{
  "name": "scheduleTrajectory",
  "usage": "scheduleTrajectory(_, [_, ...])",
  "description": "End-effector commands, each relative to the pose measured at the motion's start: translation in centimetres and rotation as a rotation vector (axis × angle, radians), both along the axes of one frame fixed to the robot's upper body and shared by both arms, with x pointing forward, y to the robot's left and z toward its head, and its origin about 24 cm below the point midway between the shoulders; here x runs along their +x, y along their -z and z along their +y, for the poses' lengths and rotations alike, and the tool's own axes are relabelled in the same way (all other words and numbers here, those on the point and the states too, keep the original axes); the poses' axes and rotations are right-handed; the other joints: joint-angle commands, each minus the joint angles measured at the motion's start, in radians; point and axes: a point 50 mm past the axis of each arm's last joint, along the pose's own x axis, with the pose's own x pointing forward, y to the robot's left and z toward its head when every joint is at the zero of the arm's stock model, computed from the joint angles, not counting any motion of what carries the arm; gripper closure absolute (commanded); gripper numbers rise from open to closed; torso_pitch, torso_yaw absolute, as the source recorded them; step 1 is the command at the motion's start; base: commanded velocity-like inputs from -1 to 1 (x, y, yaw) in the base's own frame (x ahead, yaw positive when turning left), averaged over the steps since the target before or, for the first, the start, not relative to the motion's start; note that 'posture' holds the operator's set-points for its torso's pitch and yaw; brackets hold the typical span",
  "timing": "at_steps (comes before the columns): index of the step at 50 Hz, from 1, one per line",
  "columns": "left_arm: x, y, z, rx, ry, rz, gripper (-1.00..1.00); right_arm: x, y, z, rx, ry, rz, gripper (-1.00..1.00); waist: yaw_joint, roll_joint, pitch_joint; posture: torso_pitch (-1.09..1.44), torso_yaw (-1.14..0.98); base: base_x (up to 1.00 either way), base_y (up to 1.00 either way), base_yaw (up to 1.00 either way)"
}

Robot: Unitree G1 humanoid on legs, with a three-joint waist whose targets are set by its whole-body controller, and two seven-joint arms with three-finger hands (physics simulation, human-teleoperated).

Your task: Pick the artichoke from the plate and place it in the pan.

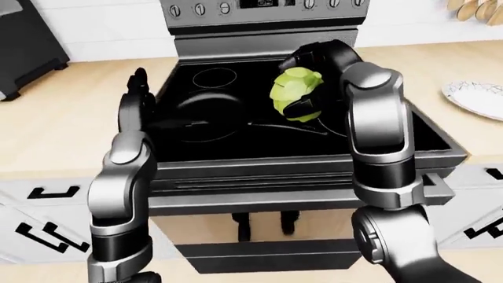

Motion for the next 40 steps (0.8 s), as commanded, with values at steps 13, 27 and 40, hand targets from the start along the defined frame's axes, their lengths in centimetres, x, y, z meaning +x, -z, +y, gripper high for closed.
scheduleTrajectory(13, [-0.38, -2.19, -0.72, 0.016, 0.032, -0.114, -1.0, -0.81, -2.78, -0.61, 0.004, 0.029, -0.146, 1.0, -0.006, -0.099, -0.04, 0.0, 0.0, 0.0, 0.43, 0.0])
scheduleTrajectory(27, [-0.54, -2.38, -1.06, 0.019, 0.039, -0.115, -1.0, -0.91, -2.72, -0.87, 0.011, 0.033, -0.15, 1.0, -0.002, 0.015, -0.039, 0.0, 0.0, 0.0, 0.42, 0.0])
scheduleTrajectory(40, [-0.3, -2.04, -1.06, 0.018, 0.041, -0.11, -1.0, -0.37, -2.86, -0.63, 0.024, 0.027, -0.167, 1.0, 0.007, -0.028, -0.003, 0.0, 0.0, 0.0, 0.01, 0.0])
